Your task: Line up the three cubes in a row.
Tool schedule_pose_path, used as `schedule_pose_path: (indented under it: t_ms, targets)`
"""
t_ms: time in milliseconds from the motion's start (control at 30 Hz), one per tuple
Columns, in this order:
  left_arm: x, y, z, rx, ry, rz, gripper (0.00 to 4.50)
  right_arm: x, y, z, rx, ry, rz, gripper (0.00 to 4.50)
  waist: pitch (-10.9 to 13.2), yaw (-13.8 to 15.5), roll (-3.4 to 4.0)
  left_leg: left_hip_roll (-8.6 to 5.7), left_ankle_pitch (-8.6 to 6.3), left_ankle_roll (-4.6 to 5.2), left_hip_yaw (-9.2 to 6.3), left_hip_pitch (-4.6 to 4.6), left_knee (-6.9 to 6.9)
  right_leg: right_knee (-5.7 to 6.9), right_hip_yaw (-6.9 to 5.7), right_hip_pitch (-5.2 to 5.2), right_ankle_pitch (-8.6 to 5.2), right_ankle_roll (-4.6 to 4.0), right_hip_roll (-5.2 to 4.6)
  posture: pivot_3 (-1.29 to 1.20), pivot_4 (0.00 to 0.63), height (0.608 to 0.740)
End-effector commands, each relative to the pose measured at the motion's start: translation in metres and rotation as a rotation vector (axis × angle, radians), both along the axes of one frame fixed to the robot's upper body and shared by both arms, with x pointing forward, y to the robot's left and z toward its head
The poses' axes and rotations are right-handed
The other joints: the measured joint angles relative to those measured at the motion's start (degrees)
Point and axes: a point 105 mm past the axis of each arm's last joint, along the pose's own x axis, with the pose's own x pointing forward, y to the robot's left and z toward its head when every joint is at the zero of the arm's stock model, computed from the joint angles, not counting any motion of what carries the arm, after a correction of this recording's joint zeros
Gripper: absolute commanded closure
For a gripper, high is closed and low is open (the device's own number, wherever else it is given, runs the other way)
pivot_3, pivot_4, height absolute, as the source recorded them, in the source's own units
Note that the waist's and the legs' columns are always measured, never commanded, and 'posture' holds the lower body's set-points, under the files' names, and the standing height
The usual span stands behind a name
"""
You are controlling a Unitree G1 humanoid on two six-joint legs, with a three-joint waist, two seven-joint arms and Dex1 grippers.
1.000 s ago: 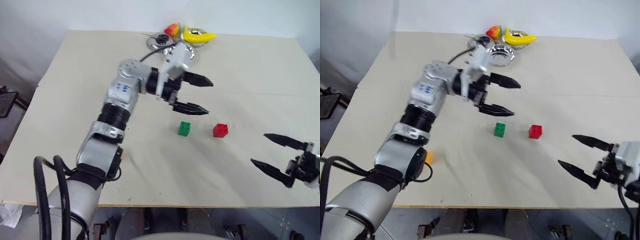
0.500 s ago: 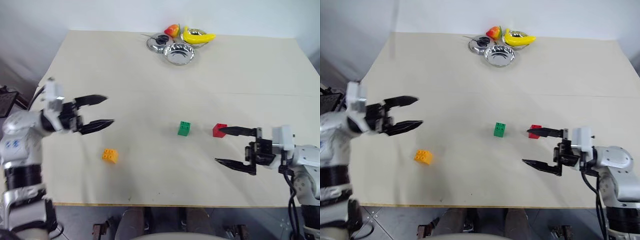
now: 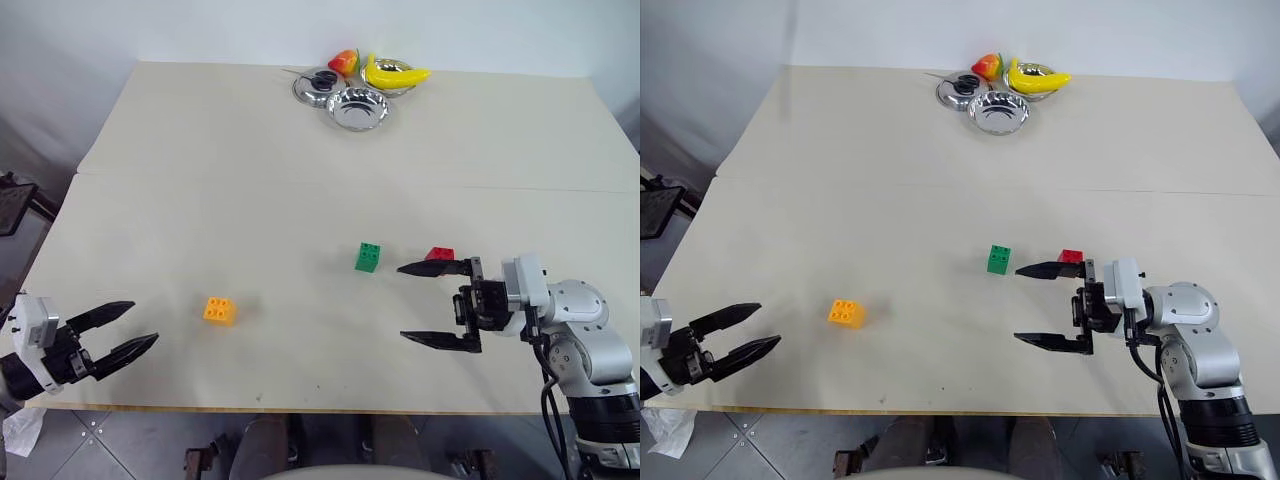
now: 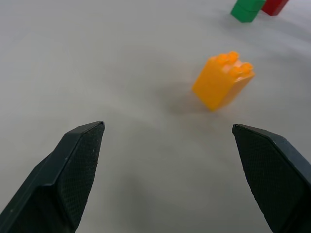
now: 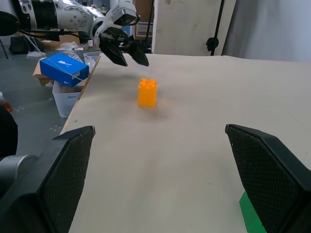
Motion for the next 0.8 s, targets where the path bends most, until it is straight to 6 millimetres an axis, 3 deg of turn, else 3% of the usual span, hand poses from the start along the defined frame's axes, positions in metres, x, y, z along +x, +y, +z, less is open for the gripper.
schedule_pose_path:
  t_ms: [33,267,467,567,800]
  targets:
    - [0.006,-0.019,0.006,0.026,-0.074,-0.082,0.02,-0.001,-0.013,0.003,-0.025,-0.033,-0.021,0.00,0.0,0.0,0.01,-0.02,0.00,0.00,0.00,0.00,-0.01,0.00,-0.03,0.00,0.00,0.00,0.00,0.00,0.150,0.740]
    - [0.031,-0.066,-0.013,0.133,-0.084,-0.357,0.02,-0.009,-0.066,-0.025,-0.143,0.071,-0.171,0.00,0.0,0.2,0.01,-0.25,0.00,0.20,0.04,0.01,-0.05,0.07,-0.18,0.06,0.00,-0.01,0.04,0.00,0.150,0.740]
    - [0.043,-0.073,-0.021,0.185,-0.077,-0.453,0.02,-0.018,-0.076,-0.030,-0.135,0.089,-0.250,0.00,0.0,-0.7,0.02,-0.10,0.01,0.20,0.24,0.12,-0.10,0.07,-0.13,0.05,0.00,0.00,0.21,0.00,0.150,0.740]
    - [0.044,-0.076,-0.019,0.178,-0.081,-0.509,0.61,-0.020,-0.078,-0.030,-0.125,0.088,-0.284,0.00,0.0,-0.6,0.03,-0.09,0.01,0.20,0.23,0.14,-0.08,0.10,-0.10,0.05,0.00,0.00,0.18,0.00,0.150,0.740]
    - [0.040,-0.081,-0.008,0.184,-0.072,-0.622,2.75,-0.029,-0.086,-0.034,-0.137,0.100,-0.330,0.00,0.0,-0.1,0.03,-0.12,0.00,0.20,0.21,0.13,-0.08,0.09,-0.09,0.05,0.00,0.00,0.12,0.00,0.150,0.740]
